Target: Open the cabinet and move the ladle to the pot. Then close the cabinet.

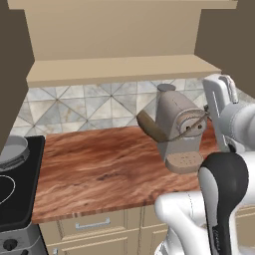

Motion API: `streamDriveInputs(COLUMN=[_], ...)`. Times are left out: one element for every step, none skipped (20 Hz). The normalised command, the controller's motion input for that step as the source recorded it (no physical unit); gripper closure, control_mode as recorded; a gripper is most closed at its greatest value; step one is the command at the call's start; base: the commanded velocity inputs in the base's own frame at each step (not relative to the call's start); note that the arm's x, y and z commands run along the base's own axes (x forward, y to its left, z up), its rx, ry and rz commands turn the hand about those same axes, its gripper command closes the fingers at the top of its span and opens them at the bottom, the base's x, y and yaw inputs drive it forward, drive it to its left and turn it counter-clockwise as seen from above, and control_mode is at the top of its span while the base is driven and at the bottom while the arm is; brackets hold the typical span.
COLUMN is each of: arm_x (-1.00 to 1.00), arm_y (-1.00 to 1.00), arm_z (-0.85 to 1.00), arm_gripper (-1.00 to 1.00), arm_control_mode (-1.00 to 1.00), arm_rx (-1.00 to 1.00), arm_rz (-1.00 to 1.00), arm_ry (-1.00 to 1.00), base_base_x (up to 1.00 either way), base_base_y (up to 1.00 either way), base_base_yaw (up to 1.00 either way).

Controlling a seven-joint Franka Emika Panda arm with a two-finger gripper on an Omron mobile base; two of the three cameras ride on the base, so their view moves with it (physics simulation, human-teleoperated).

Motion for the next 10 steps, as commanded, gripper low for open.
streamDriveInputs(arm_x=[-0.25, -0.26, -0.31, -0.34, -0.34, -0.4, -0.37, -0.38, -0.38, -0.41], arm_y=[0.0, 0.0, -0.01, 0.0, 0.0, -0.01, 0.0, 0.0, 0.0, 0.0], arm_z=[0.0, 0.0, 0.0, 0.0, 0.0, 0.0, 0.0, 0.0, 0.0, 0.0], arm_gripper=[1.0, 1.0, 1.0, 1.0, 1.0, 1.0, 1.0, 1.0, 1.0, 1.0], arm_control_mode=[-1.0, -1.0, -1.0, -1.0, -1.0, -1.0, -1.0, -1.0, -1.0, -1.0], arm_rx=[0.0, 0.0, 0.0, 0.0, 0.0, 0.0, 0.0, 0.0, 0.0, 0.0], arm_rz=[-0.01, -0.01, -0.01, -0.01, -0.01, -0.01, -0.01, -0.01, -0.01, -0.01], arm_ry=[0.0, 0.0, 0.0, 0.0, 0.0, 0.0, 0.0, 0.0, 0.0, 0.0], base_base_x=[0.0, 0.0, 0.0, 0.0, 0.0, 0.0, 0.0, 0.0, 0.0, 0.0], base_base_y=[0.0, 0.0, 0.0, 0.0, 0.0, 0.0, 0.0, 0.0, 0.0, 0.0], base_base_yaw=[0.0, 0.0, 0.0, 0.0, 0.0, 0.0, 0.0, 0.0, 0.0, 0.0])
